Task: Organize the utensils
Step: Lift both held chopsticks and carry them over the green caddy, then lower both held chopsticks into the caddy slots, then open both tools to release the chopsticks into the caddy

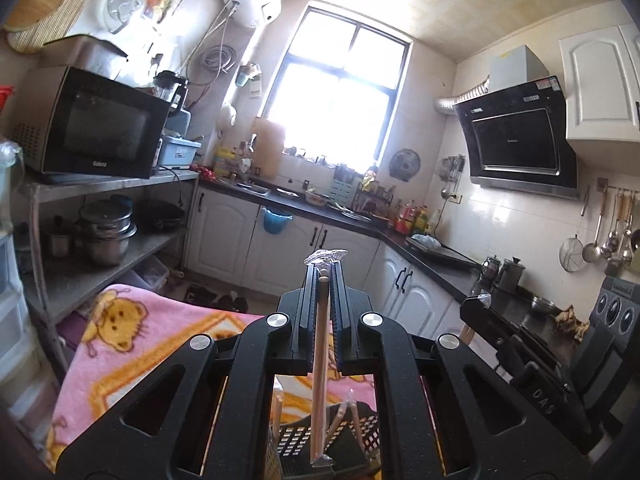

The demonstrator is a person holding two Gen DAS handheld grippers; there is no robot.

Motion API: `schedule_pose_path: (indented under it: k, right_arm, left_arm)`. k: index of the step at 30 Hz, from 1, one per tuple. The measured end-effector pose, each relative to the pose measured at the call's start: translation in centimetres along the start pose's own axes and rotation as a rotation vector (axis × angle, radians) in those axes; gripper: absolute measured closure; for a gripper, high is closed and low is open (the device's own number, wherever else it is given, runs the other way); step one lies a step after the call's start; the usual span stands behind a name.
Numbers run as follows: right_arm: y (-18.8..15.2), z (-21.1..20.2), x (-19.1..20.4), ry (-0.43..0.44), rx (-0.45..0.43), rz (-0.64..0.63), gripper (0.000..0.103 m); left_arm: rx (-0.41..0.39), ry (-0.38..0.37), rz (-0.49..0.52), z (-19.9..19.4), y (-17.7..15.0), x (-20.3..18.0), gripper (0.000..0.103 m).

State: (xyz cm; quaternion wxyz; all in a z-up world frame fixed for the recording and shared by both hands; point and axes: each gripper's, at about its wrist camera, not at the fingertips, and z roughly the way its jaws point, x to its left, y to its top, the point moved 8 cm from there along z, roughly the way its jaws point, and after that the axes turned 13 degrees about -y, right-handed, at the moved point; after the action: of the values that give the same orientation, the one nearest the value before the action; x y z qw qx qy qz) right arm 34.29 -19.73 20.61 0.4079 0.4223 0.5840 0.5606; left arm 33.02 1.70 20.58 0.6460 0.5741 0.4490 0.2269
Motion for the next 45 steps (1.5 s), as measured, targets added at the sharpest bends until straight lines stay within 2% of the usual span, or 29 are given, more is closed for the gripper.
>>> schedule_pose_path:
  k: [12, 25, 33, 42, 45]
  right_arm:
    - [-4.0, 3.3, -0.1, -0.031, 0.042, 0.009, 0.098]
    - [-7.1, 4.5, 0.9, -0.05, 0.068, -0.01, 0.098]
    - [-8.7, 4.8, 1.0, -0.057, 0.099, -0.015, 0.097]
    - [-9.2, 4.4, 1.0, -0.065, 0.102, -0.011, 0.08]
    - [-9.2, 3.8, 0.7, -0.067, 0.103, -0.008, 0.072]
  left_arm:
    - [0.03, 0.057, -0.009, 2.7, -4.0, 2.1, 0.099]
    - [0.084, 0.06, 0.0, 4.8, -7.7, 2.9, 0.099]
    - [0.123, 0.056, -0.028, 5.3, -9.6, 3.4, 0.099]
    - [0.157, 0.05, -0.047, 5.1, -10.8, 3.6, 0.099]
    - [0.169, 0.047, -0.05, 4.8, -11.1, 3.4, 0.095]
